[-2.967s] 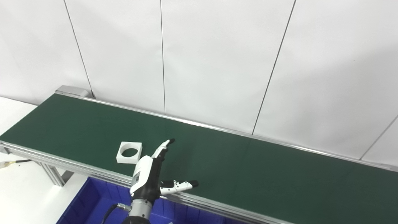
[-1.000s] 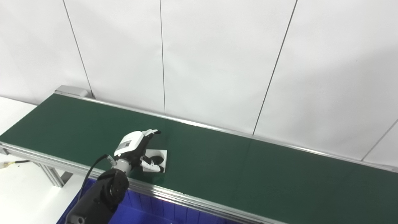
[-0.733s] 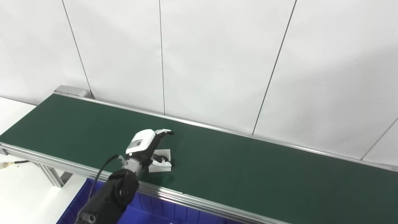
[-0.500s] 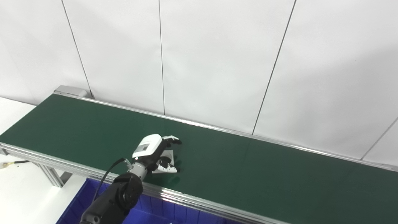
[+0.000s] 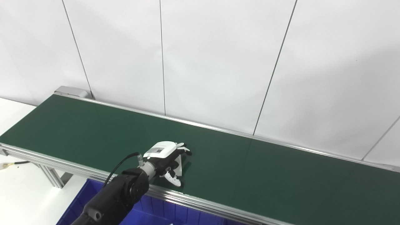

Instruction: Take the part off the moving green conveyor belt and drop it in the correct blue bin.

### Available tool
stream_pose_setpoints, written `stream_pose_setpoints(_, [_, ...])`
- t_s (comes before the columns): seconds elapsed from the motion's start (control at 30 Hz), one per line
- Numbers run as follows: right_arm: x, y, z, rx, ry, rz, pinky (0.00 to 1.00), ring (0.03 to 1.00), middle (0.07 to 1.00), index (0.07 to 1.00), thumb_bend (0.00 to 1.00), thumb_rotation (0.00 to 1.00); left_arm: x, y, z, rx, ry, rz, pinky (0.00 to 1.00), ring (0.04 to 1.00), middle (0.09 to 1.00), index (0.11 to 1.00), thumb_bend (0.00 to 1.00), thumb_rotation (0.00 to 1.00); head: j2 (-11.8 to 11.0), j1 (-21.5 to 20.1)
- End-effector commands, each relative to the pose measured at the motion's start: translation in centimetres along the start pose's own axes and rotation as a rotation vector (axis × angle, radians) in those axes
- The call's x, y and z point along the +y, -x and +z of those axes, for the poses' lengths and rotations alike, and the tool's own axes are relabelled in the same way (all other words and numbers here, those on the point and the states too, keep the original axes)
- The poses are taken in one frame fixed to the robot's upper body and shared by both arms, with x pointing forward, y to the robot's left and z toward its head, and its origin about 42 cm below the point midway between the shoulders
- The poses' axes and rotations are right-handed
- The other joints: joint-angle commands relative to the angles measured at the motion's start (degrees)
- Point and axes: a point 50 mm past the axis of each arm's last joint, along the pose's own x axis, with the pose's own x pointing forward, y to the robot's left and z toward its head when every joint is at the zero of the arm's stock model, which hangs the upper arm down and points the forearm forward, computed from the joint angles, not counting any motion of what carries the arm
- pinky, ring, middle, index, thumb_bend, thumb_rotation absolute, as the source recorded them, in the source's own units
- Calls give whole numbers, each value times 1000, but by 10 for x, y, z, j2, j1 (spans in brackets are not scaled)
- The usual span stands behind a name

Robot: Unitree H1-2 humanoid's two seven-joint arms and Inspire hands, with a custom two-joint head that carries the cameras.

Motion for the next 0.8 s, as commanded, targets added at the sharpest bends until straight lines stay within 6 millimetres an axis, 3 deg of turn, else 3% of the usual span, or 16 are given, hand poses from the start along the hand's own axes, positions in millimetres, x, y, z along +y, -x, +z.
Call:
stream_pose_setpoints(0.0, [-5,0,13,-82,7,-35,851,879,853,923,925,0,5,3,-21,128,-36,-1,797,875,908,773,597,0,0,1])
stream_pose_setpoints(0.03, [-5,0,13,-83,8,-35,850,879,853,923,925,0,5,3,-21,137,-33,19,774,863,901,767,593,0,0,1])
stream_pose_setpoints(0.07, [-6,0,13,-82,11,-36,851,879,853,923,924,0,5,3,-21,141,-26,44,666,781,847,713,583,0,0,1])
stream_pose_setpoints(0.2, [-6,0,12,-81,11,-34,849,877,854,925,918,0,3,3,-25,157,55,167,582,672,718,518,499,21,1,1])
stream_pose_setpoints(0.23, [-6,0,12,-83,8,-34,853,878,854,926,916,0,2,3,-26,160,70,194,491,551,622,498,497,11,1,1])
stream_pose_setpoints(0.3, [-6,0,12,-86,14,-33,849,875,853,926,915,0,4,4,-25,159,76,265,383,462,555,458,495,2,0,2])
stream_pose_setpoints(0.4, [-6,-1,12,-81,12,-33,850,878,855,926,910,0,6,5,-25,151,97,334,288,441,530,457,497,0,0,2])
stream_pose_setpoints(0.5, [-5,-1,12,-82,6,-33,859,882,857,926,906,0,7,5,-26,146,103,370,253,436,510,471,500,0,-1,1])
stream_pose_setpoints(0.77, [-5,-3,13,-79,11,-33,853,878,855,924,905,0,10,6,-26,124,134,407,254,438,515,472,498,0,-1,0])
